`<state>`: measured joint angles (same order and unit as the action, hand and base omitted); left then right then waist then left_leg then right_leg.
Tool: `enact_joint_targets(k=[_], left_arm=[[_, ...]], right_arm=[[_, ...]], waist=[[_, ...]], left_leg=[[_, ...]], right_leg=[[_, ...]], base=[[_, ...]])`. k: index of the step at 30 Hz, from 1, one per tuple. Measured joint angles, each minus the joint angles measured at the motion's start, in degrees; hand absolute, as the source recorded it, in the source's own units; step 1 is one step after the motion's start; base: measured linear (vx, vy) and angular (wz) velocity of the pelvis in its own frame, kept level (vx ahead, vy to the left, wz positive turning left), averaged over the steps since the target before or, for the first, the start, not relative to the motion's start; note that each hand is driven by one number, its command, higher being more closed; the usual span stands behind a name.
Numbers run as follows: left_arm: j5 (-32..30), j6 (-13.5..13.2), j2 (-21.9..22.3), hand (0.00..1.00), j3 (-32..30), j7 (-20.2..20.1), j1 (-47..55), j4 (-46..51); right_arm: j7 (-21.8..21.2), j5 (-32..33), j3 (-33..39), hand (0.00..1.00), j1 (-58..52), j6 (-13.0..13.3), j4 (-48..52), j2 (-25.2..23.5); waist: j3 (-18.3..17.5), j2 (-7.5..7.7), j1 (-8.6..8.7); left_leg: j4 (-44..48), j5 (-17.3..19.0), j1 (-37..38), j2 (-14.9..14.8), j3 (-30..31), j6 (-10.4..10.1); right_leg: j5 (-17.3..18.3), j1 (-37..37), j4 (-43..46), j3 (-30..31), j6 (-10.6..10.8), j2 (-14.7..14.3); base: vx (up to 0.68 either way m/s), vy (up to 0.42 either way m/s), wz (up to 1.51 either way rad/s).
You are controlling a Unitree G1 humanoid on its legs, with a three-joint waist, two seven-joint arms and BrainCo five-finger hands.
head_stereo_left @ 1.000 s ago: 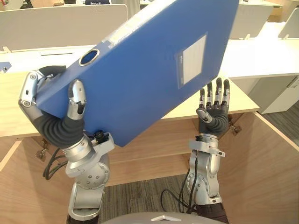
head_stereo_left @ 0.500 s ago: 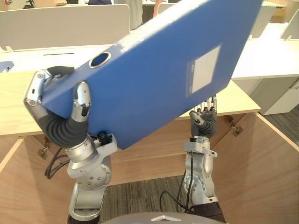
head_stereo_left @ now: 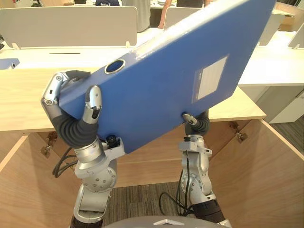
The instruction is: Walk over to the cabinet, pick up the folder, carry it to the office cabinet, place the folder inside the office cabinet, then close the office cabinet door
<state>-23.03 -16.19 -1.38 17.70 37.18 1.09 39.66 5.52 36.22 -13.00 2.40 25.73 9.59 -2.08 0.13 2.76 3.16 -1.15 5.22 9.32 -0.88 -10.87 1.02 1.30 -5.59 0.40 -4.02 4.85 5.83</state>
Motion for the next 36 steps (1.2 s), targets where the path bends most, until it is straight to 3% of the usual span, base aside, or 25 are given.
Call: enact_joint_targets(k=[21, 22, 28, 36], left_arm=[[2.84, -0.04, 0.40, 1.00, -4.10, -1.54, 4.89, -7.24], [3.04, -0.04, 0.41, 0.00, -4.16, -1.74, 4.96, -7.24], [4.45, 0.03, 0.50, 0.00, -4.15, -5.04, 6.93, -9.86], [6.49, -0.06, 1.53, 0.00, -5.08, -6.31, 7.21, -9.86]], right_arm=[[-0.66, -0.13, 0.24, 1.00, 1.36, -1.26, 0.00, -0.06], [-0.73, -0.13, 0.31, 1.00, 1.31, -1.27, 0.00, -0.12], [-1.35, -0.67, 2.48, 1.00, 1.00, -1.28, 0.00, -0.29], [-1.27, -2.92, 4.70, 1.00, -0.63, -1.88, 0.01, -1.26]], waist=[[0.21, 0.31, -0.41], [0.22, 0.34, -0.41], [0.38, 0.46, -0.39], [0.87, 0.76, -0.36]], left_leg=[[-0.05, -0.01, 0.02, -0.03, 0.07, 0.01], [-0.06, -0.01, 0.02, -0.03, 0.07, 0.01], [-0.12, -0.06, 0.04, -0.02, 0.21, 0.04], [-1.78, -1.27, 0.88, 0.06, 1.21, -0.03]], right_leg=[[0.00, -0.05, -0.03, 0.00, 0.00, -0.02], [0.00, -0.05, -0.03, 0.00, 0.00, -0.02], [0.00, -0.11, -0.07, -0.07, 0.00, -0.02], [0.01, -0.35, -0.06, -1.15, 0.01, 0.00]], base=[[0.00, 0.000, 0.00], [0.00, 0.000, 0.00], [0.00, 0.000, 0.00], [0.00, -0.011, 0.06]])
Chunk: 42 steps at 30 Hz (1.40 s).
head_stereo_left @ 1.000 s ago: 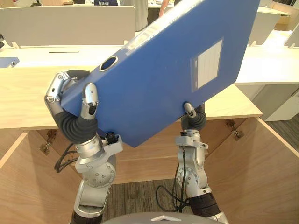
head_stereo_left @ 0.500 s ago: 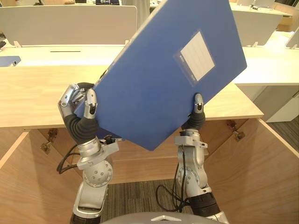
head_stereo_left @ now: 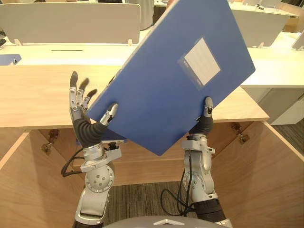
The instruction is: Walk over to the cabinet, pick up the folder, carry it to the office cabinet, place the folder inside the office cabinet, then close the office cabinet door
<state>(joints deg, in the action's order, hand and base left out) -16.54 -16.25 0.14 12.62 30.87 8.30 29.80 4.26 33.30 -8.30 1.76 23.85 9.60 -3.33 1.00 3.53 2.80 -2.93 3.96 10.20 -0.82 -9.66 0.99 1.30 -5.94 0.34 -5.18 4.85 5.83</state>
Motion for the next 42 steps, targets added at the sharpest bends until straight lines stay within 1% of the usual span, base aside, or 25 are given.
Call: enact_joint_targets(k=[2, 8, 11, 13, 15, 19, 22, 26, 28, 32, 35, 37, 42], left_arm=[[0.78, -0.04, 0.50, 0.00, -0.68, -0.35, 0.89, 0.01], [7.01, -0.66, 1.00, 0.00, -3.46, -1.54, 5.13, 0.08], [10.57, -1.27, 1.12, 0.00, -4.88, -3.37, 6.89, 0.10], [12.63, -1.59, 1.58, 0.00, -5.96, -4.43, 7.75, 0.11], [14.38, -1.77, 3.13, 0.00, -8.26, -5.21, 9.37, 0.06], [15.27, -1.77, 3.34, 0.00, -10.41, -5.54, 10.33, -0.32], [15.27, -1.80, 4.08, 0.00, -13.17, -5.48, 11.50, -2.81], [15.29, -1.58, 4.55, 0.00, -16.11, -5.51, 13.34, -6.28], [15.37, -1.47, 4.76, 0.00, -17.06, -5.70, 14.38, -8.06], [16.50, 0.00, 5.21, 0.00, -17.89, -7.92, 16.29, -13.76], [17.06, 1.35, 5.48, 0.00, -17.89, -10.07, 17.08, -17.92], [17.60, 1.82, 5.57, 0.00, -17.79, -10.71, 17.28, -20.26], [17.70, 3.37, 5.46, 0.00, -16.76, -15.05, 17.07, -28.70]], right_arm=[[0.00, -0.05, 0.61, 1.00, -0.29, -0.13, 0.00, -0.05], [0.02, -2.20, 2.88, 1.00, -1.34, -0.46, 0.04, -0.18], [0.07, -2.26, 4.16, 1.00, -1.57, -0.59, 0.21, -0.25], [0.12, -2.30, 4.94, 1.00, -1.71, -0.70, 0.39, -0.32], [0.14, -3.04, 5.59, 1.00, -1.72, -1.36, 0.67, -0.37], [0.21, -5.09, 6.86, 1.00, -1.73, -1.65, 0.67, -0.41], [1.14, -6.55, 7.03, 1.00, -1.75, -1.67, 0.70, -0.41], [1.36, -6.73, 8.07, 1.00, -2.29, -2.50, 0.80, -0.43], [1.36, -6.74, 8.57, 1.00, -2.73, -2.81, 0.82, -0.43], [1.37, -6.73, 8.70, 1.00, -3.68, -2.89, 1.31, -0.43], [1.35, -6.74, 8.71, 1.00, -4.50, -3.30, 4.11, -0.42], [1.31, -6.75, 8.85, 1.00, -4.69, -3.30, 5.58, -0.41], [1.26, -7.58, 8.94, 1.00, -5.09, -3.31, 5.82, -0.39]], waist=[[0.43, 0.31, -0.13], [1.28, 0.01, -0.84], [1.63, -0.10, -0.69], [1.65, -0.06, -0.89], [1.79, -0.11, -1.24], [2.62, -0.09, -1.36], [2.97, -0.27, -1.84], [3.14, -0.11, -2.30], [3.17, -0.09, -2.82], [3.34, 0.21, -3.04], [3.42, 0.28, -3.53], [3.49, 0.39, -3.69], [3.55, 0.52, -4.14]], left_leg=[[-0.10, -0.18, -0.03, 0.00, 0.30, -0.02], [-0.17, -0.19, -0.25, 0.07, 0.59, -0.02], [-0.14, -0.24, -0.24, 0.10, 1.65, 0.00], [-0.15, -0.31, -0.33, 0.09, 2.07, 0.00], [-0.10, -0.31, -0.49, 0.10, 2.33, 0.00], [-0.07, -0.57, -0.53, 0.22, 3.67, 0.17], [-0.07, -0.65, -0.52, 0.43, 4.06, 0.22], [-0.09, -0.99, -1.05, 0.57, 5.13, 0.23], [-0.09, -1.03, -1.13, 0.57, 5.25, 0.22], [-0.15, -1.25, -1.37, 0.89, 6.11, 0.16], [-0.12, -1.26, -1.43, 0.95, 6.20, 0.16], [-0.09, -1.26, -1.43, 1.00, 6.20, 0.16], [-0.03, -1.25, -1.28, 1.27, 5.70, 0.15]], right_leg=[[0.00, -0.04, 0.01, -0.27, 0.00, 0.02], [0.02, -0.35, 0.01, -0.51, 0.02, 0.12], [0.05, -0.98, -0.05, -1.49, 0.05, 0.24], [0.05, -1.11, -0.06, -1.74, 0.05, 0.26], [0.05, -1.12, -0.05, -1.82, 0.05, 0.33], [0.06, -1.79, -0.05, -2.08, 0.05, 0.67], [0.06, -1.96, -0.03, -2.07, 0.06, 0.86], [0.07, -1.95, -0.01, -2.41, 0.06, 1.03], [0.10, -1.96, 0.00, -2.67, 0.09, 1.04], [0.79, -2.01, 0.36, -3.41, 0.66, 1.45], [0.85, -2.00, 0.40, -3.46, 0.69, 1.54], [0.85, -1.98, 0.45, -3.46, 0.69, 1.62], [0.85, -1.83, 0.59, -3.10, 0.70, 1.87]], base=[[-0.04, -0.030, 0.08], [-0.04, -0.025, 0.02], [-0.02, -0.027, 0.15], [-0.01, -0.029, 0.16], [-0.02, -0.022, 0.05], [-0.03, -0.023, 0.18], [-0.04, -0.013, 0.07], [-0.04, -0.025, 0.14], [-0.03, -0.031, 0.06], [-0.03, -0.035, 0.10], [-0.01, -0.010, 0.02], [0.00, 0.000, 0.00], [-0.03, -0.016, -0.04]])
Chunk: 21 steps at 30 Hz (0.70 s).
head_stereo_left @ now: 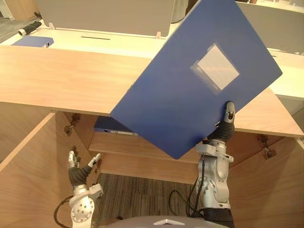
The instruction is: Walk over to the cabinet, pick up the folder, carry it to the office cabinet, place the folder inside the office cabinet, then close the office cabinet door
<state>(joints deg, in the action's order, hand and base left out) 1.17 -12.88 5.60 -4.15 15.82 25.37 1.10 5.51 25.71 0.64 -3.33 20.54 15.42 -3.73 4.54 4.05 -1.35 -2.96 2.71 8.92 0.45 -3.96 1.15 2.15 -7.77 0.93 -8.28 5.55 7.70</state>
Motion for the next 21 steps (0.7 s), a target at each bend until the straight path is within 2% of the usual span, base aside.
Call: enact_joint_targets(k=[8, 14, 21], left_arm=[[-0.77, 2.48, -1.69, 0.00, 1.53, -3.79, -3.29, -13.44], [-1.41, 3.20, -3.34, 0.00, 1.34, -4.05, -5.93, -21.97], [-1.67, 3.55, -5.62, 0.00, 0.37, -3.96, -9.04, -32.34]], right_arm=[[-0.58, -3.61, -1.54, 1.00, 0.00, -0.62, 0.00, 0.04], [-1.74, -4.17, -3.85, 1.00, 0.00, -0.62, 0.03, 0.23], [-2.44, -9.99, -7.28, 1.00, -0.62, -0.67, 2.89, 1.23]], waist=[[0.02, 0.03, 0.10], [-0.03, -0.05, 0.47], [-0.02, -0.18, 1.09]], left_leg=[[1.04, 0.33, -0.40, -0.11, -1.34, -0.31], [1.98, 1.10, -0.93, -0.37, -2.59, -0.41], [3.03, 2.35, -1.04, -0.69, -4.59, -0.22]], right_leg=[[-0.04, 1.20, 0.06, 1.61, 0.00, -0.13], [-0.15, 1.98, 0.03, 2.95, 0.04, -0.42], [-0.39, 2.68, -0.17, 4.79, 0.00, -0.77]], base=[[-0.02, -0.017, -0.08], [-0.02, -0.017, -0.11], [0.00, -0.004, -0.13]])
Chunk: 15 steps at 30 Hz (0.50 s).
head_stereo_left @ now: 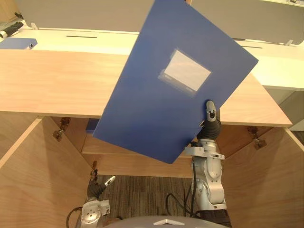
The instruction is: Walk over to the cabinet, pick up the folder, carry it to the office cabinet, place the folder inside the office cabinet, then close the office cabinet door
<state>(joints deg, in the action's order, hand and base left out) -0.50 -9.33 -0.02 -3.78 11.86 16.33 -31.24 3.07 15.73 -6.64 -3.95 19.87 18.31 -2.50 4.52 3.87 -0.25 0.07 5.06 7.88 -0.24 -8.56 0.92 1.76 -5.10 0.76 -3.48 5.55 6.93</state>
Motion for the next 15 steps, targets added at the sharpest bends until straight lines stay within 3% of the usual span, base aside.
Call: enact_joint_targets(k=[4, 7, 10, 12, 15], left_arm=[[-1.92, 0.16, -1.81, 0.00, 0.51, 0.10, -0.63, -4.67], [-3.38, 0.13, -1.99, 0.00, 0.55, 0.30, -3.65, -7.69], [-3.57, -0.17, -2.30, 0.00, 0.40, 0.75, -8.52, -7.73], [-3.30, -0.29, -2.47, 0.00, 0.34, 1.83, -11.51, -7.62], [-2.76, -0.29, -0.96, 0.00, -0.05, 2.80, -12.59, -7.33]], right_arm=[[0.00, -4.98, -2.39, 1.00, 0.10, 0.09, 1.34, 2.49], [1.10, -9.55, -4.28, 1.00, 1.87, 0.08, 1.35, 4.49], [2.24, -13.14, -7.99, 1.00, 8.18, 0.08, 1.50, 5.56], [3.75, -16.14, -11.43, 1.00, 10.83, 0.04, 2.31, 5.45], [4.89, -19.10, -15.06, 1.00, 10.84, -0.30, 3.80, 6.03]], waist=[[0.21, -0.26, 0.42], [4.13, -2.28, 0.64], [10.26, -3.72, 0.68], [12.36, -3.93, 0.38], [14.65, -4.45, 0.25]], left_leg=[[1.61, 0.87, -1.24, -0.21, -1.88, -0.12], [9.89, 4.45, -5.86, -1.40, -2.83, 0.34], [23.17, 8.59, -16.63, -3.33, -5.32, 0.89], [32.55, 12.16, -26.05, -4.78, -6.45, 1.79], [40.73, 15.85, -32.31, -6.47, -6.49, 1.37]], right_leg=[[-0.25, 1.84, 0.71, 2.20, -0.07, -0.12], [-0.23, 6.04, 6.36, 3.40, -0.36, -0.36], [2.22, 17.97, 18.28, 5.86, -0.70, -0.95], [5.38, 27.46, 26.06, 6.34, 0.45, -0.83], [8.35, 34.10, 33.63, 6.67, 0.15, -1.13]], base=[[-0.01, 0.009, -0.28], [-0.08, 0.024, -0.20], [-0.30, 0.021, -0.45], [-0.31, 0.010, -0.35], [-0.26, 0.023, -0.10]])
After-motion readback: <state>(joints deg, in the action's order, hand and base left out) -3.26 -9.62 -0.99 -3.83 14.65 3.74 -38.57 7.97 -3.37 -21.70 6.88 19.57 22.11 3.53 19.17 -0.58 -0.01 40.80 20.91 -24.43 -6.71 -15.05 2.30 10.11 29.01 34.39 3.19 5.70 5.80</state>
